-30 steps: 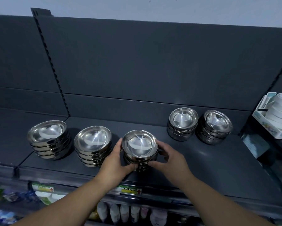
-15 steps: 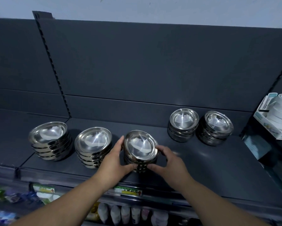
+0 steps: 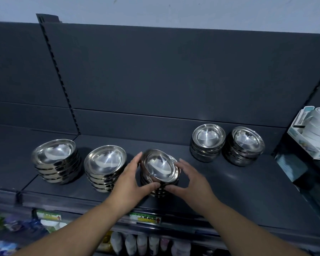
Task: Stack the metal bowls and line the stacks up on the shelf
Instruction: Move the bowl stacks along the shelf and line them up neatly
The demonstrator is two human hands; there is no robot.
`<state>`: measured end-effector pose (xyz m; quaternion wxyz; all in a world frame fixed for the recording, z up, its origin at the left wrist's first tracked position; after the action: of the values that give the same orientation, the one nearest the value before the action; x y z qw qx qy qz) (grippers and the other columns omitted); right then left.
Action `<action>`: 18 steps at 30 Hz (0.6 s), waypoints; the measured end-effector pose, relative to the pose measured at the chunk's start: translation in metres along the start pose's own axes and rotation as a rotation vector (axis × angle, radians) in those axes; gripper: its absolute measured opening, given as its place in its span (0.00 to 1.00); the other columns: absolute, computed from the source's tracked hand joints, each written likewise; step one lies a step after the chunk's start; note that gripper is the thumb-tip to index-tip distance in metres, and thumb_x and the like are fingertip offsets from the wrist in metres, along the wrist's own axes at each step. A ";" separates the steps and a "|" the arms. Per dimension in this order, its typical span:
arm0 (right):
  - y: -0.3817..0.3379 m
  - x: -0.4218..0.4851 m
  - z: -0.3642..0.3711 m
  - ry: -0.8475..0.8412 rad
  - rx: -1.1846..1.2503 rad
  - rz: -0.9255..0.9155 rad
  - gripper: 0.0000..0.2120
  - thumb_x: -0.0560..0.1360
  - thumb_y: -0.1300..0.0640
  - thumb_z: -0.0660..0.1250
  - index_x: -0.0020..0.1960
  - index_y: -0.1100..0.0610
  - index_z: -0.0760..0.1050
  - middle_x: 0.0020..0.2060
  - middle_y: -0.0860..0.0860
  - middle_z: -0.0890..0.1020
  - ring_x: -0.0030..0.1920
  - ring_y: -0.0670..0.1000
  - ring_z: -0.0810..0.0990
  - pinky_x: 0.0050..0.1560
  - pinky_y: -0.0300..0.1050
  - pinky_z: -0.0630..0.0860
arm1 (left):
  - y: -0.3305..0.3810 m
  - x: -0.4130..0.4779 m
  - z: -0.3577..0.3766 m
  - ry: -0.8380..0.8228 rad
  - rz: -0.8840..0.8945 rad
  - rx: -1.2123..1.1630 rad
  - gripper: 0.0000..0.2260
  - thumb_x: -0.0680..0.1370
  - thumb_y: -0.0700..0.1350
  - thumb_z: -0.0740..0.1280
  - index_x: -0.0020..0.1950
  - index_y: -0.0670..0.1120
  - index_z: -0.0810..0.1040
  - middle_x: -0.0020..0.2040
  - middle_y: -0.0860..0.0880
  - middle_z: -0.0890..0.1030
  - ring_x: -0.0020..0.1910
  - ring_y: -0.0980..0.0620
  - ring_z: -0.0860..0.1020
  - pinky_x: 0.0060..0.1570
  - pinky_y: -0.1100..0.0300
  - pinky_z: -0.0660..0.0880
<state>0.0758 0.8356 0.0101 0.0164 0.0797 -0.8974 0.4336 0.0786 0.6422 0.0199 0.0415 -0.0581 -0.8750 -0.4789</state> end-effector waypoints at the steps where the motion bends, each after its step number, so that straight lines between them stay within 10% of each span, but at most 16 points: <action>1: 0.000 0.002 0.002 -0.007 0.006 -0.004 0.32 0.66 0.51 0.80 0.67 0.44 0.74 0.75 0.41 0.65 0.69 0.34 0.61 0.65 0.24 0.54 | 0.001 0.000 0.000 -0.008 0.010 0.002 0.46 0.67 0.50 0.79 0.77 0.61 0.54 0.70 0.60 0.68 0.69 0.63 0.66 0.66 0.66 0.63; 7: 0.003 0.002 0.002 0.011 0.050 -0.004 0.24 0.66 0.53 0.80 0.61 0.46 0.80 0.73 0.42 0.67 0.67 0.34 0.65 0.56 0.14 0.53 | 0.010 0.000 0.000 0.007 0.097 0.088 0.33 0.67 0.48 0.79 0.66 0.63 0.67 0.68 0.60 0.69 0.66 0.63 0.68 0.66 0.69 0.64; 13: -0.004 0.002 -0.010 0.058 0.114 0.002 0.34 0.64 0.50 0.81 0.67 0.41 0.73 0.67 0.40 0.75 0.68 0.37 0.70 0.71 0.38 0.65 | 0.012 -0.004 -0.008 0.071 0.077 0.008 0.29 0.67 0.49 0.78 0.62 0.64 0.68 0.65 0.61 0.73 0.64 0.62 0.70 0.65 0.65 0.67; 18: -0.001 0.006 -0.017 0.059 0.185 0.018 0.37 0.62 0.52 0.82 0.67 0.42 0.71 0.61 0.37 0.79 0.64 0.37 0.75 0.66 0.35 0.70 | 0.008 -0.002 0.002 0.028 0.028 -0.083 0.29 0.69 0.51 0.77 0.63 0.65 0.66 0.61 0.64 0.74 0.63 0.63 0.72 0.61 0.66 0.68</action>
<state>0.0693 0.8471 0.0218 0.0314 0.0603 -0.8532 0.5171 0.0822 0.6486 0.0253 0.0579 -0.0652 -0.8528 -0.5150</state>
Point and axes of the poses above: each hand's wrist, its own x-axis towards the middle knuckle, its own z-axis out of the palm, y = z × x, the point moved 9 cm from there along x, towards the middle knuckle
